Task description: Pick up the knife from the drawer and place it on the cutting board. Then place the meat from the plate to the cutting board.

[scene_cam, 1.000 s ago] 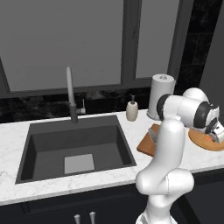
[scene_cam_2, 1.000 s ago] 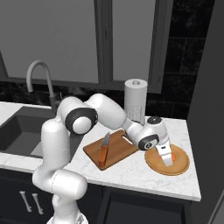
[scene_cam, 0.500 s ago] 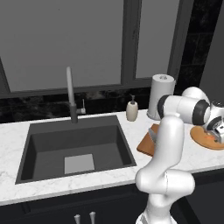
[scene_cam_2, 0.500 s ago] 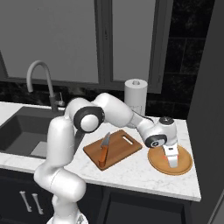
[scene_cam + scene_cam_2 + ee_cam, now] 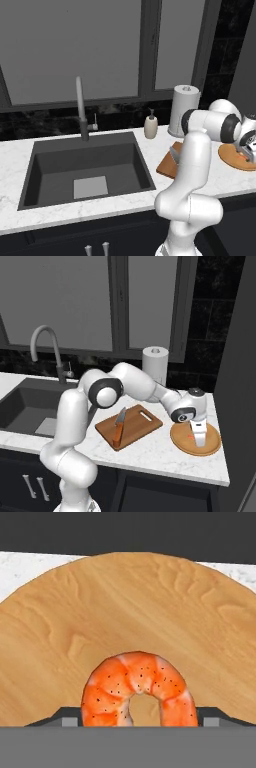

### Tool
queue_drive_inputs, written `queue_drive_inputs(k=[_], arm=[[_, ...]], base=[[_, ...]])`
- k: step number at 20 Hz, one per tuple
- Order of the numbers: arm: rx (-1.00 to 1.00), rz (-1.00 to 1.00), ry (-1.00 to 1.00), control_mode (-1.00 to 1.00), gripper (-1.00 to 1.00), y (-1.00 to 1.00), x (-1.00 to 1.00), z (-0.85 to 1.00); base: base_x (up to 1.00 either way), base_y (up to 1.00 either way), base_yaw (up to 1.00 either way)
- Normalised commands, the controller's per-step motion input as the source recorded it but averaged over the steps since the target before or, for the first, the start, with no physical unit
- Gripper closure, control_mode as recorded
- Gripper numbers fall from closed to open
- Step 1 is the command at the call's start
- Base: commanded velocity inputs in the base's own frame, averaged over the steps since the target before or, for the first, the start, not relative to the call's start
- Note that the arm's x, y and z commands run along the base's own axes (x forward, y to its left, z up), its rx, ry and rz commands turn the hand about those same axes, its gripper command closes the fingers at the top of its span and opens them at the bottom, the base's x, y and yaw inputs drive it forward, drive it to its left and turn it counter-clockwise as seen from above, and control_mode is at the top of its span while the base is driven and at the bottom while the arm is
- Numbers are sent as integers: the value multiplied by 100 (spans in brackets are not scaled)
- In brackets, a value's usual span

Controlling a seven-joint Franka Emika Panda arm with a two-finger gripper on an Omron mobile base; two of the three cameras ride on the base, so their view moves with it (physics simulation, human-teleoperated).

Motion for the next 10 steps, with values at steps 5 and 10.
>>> queue_drive_inputs(k=[5, 10], arm=[[1, -10, -2, -100, 100, 3, -33, -10], [2, -19, -9, -100, 100, 44, -75, 0]], base=[[0, 0, 0], [0, 0, 0]])
